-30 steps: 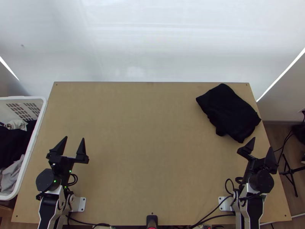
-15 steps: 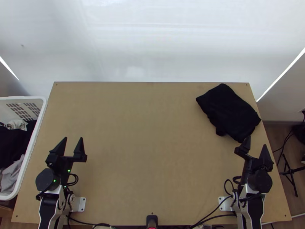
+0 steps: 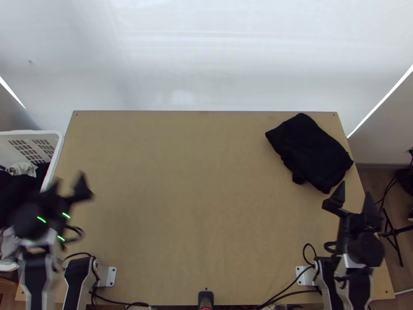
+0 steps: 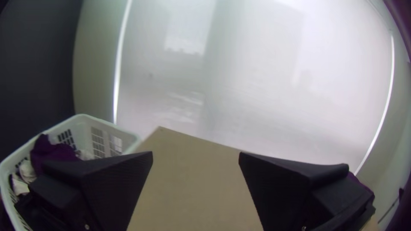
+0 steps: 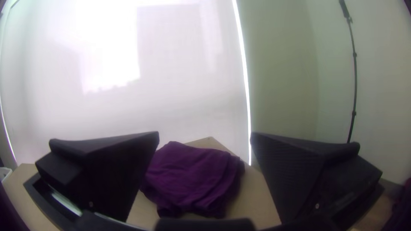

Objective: Fold the t-shirt

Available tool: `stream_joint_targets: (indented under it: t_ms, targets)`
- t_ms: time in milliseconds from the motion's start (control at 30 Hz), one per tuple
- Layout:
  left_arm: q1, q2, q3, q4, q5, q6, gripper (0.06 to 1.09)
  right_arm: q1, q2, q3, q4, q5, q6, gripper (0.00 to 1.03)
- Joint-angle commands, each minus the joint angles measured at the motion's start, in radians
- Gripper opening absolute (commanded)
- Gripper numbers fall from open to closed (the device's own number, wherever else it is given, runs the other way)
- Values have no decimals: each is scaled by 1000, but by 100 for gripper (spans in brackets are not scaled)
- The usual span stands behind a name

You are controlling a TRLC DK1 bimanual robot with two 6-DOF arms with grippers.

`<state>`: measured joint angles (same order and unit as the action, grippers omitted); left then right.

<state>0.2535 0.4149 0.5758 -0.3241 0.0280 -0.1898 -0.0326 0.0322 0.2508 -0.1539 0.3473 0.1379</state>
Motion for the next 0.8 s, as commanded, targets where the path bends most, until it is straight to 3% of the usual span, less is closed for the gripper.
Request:
stream_joint_targets:
  t_ms: [0,167,233,267,467,667,767]
  targets:
    - [382,489,581,-227,4,-8,104,-20,207,320,-211,-1,-103,99]
    - [627,705,759,-182,-31,-83,104,-93,301,409,-207,1,-208,99]
    - [656,753,760,-115,-109,-66,104,-113,287,364,-47,85,-368,99]
    - [668,782,771,-84,-131,-14,104,-116,267,340,16,87,-437,99]
    - [787,1090,857,-76,-344,279,103,7,63,274,36,88,-544,99]
    - [843,1478,947,-96,-349,460,104,-29,107,277,-176,96,-543,99]
    - [831,1618,983,-105,-436,497,104,-33,106,281,-199,96,-532,99]
